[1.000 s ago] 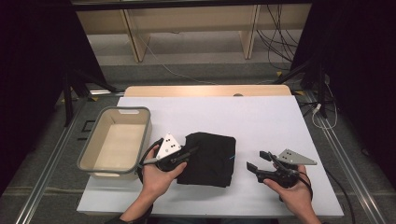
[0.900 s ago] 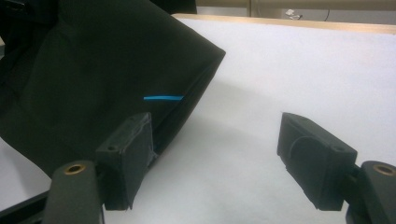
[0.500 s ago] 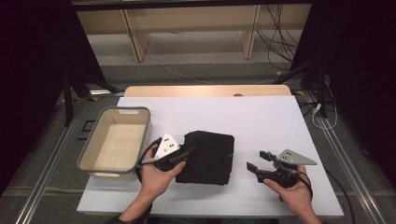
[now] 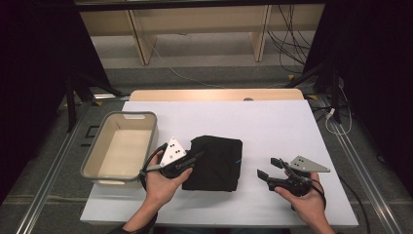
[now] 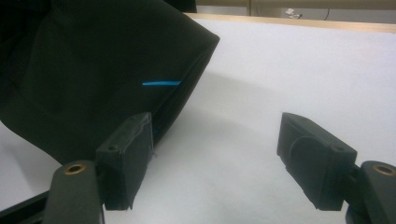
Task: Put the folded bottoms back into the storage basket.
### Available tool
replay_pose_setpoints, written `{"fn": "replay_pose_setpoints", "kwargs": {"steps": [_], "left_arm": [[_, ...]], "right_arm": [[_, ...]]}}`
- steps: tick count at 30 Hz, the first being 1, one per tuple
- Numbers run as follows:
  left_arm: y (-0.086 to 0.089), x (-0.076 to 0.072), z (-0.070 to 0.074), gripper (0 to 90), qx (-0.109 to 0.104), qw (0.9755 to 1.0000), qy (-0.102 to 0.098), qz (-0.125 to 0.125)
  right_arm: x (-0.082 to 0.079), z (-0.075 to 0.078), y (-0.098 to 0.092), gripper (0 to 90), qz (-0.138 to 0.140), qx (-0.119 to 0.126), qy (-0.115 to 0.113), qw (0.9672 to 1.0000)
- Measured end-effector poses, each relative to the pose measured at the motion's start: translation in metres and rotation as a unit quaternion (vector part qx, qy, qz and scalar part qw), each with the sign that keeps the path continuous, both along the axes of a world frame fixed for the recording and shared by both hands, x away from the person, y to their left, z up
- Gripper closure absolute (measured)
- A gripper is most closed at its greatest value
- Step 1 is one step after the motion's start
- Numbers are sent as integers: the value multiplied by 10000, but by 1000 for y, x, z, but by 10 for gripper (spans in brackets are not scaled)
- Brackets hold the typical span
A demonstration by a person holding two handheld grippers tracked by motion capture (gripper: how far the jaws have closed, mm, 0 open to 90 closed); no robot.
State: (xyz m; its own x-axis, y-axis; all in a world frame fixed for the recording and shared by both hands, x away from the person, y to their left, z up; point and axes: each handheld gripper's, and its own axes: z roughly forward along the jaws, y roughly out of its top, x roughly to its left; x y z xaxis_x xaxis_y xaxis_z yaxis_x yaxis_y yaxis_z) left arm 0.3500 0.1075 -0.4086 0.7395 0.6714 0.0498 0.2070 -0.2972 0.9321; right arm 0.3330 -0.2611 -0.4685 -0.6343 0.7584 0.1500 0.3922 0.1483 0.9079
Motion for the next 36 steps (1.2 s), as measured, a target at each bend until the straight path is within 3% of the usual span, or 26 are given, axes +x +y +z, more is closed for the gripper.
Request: {"fn": "replay_pose_setpoints", "kwargs": {"steps": [36], "left_arm": [[10,1,9,786,-41,9999,-117,106]], "right_arm": [[0,1,0,263,59,-3,5,10000]]}}
